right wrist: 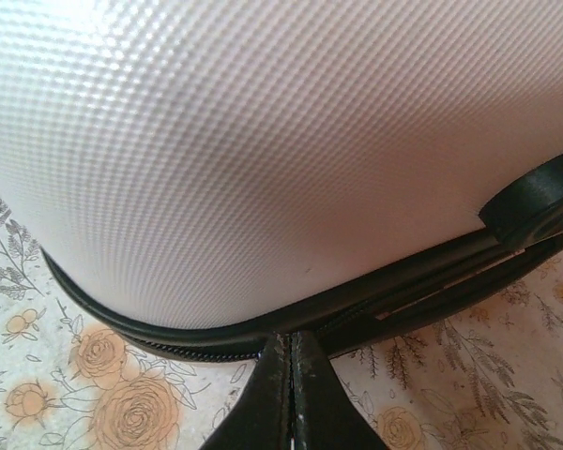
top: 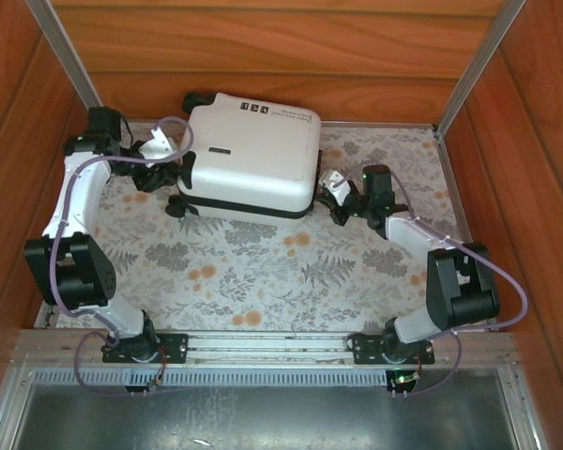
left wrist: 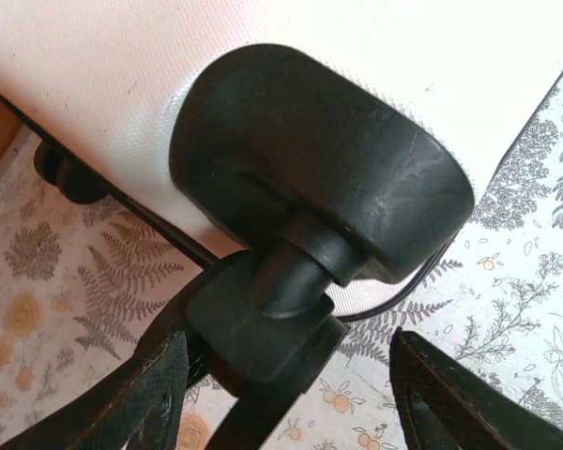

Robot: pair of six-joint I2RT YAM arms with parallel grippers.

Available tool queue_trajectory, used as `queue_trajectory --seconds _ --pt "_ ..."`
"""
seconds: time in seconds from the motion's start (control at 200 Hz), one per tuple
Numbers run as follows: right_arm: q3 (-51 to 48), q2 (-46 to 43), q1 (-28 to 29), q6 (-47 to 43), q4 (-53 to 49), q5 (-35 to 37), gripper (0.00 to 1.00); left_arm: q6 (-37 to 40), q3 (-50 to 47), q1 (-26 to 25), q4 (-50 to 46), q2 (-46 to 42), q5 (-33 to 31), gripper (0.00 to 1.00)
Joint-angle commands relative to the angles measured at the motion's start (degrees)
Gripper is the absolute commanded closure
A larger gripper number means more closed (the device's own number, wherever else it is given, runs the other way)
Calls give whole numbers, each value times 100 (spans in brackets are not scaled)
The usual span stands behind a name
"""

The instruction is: Pack the luggage

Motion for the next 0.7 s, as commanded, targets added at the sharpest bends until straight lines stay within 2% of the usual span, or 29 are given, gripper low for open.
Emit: queue_trajectory --seconds 0.0,0.14,0.24,0.315,0.375,0.42,0.48,0.615,0.63,0.655,0.67,0.7 --pt "121 154 -190 -237 -225 515 100 718 228 -141 -418 249 321 41" --pt "203 299 -210 -262 -154 533 100 1166 79 -380 -458 431 409 51" --pt "275 434 -243 -324 -155 520 100 1563 -106 -562 -451 520 456 68" --pt "332 518 -293 -369 -154 466 100 1945 -253 -656 -449 547 625 88" --pt "373 567 -370 -378 -154 382 100 2115 -343 -733 -408 566 673 91" --pt "403 587 -428 -370 -163 304 100 2142 -372 -772 -371 588 680 90" --pt "423 587 -491 -369 -172 214 100 2116 -377 -773 -344 552 682 77" --pt "426 578 -570 -391 -180 135 100 1905 -313 -614 -314 335 739 60" --pt "425 585 -579 -395 -180 123 100 1875 -307 -575 -315 298 774 52" --pt "427 583 -580 -396 -172 112 100 1827 -276 -516 -317 237 842 49" --pt "423 587 -585 -396 -172 105 100 1800 -261 -485 -315 200 874 40" --pt "422 585 -593 -404 -172 90 100 1782 -240 -430 -317 121 931 37"
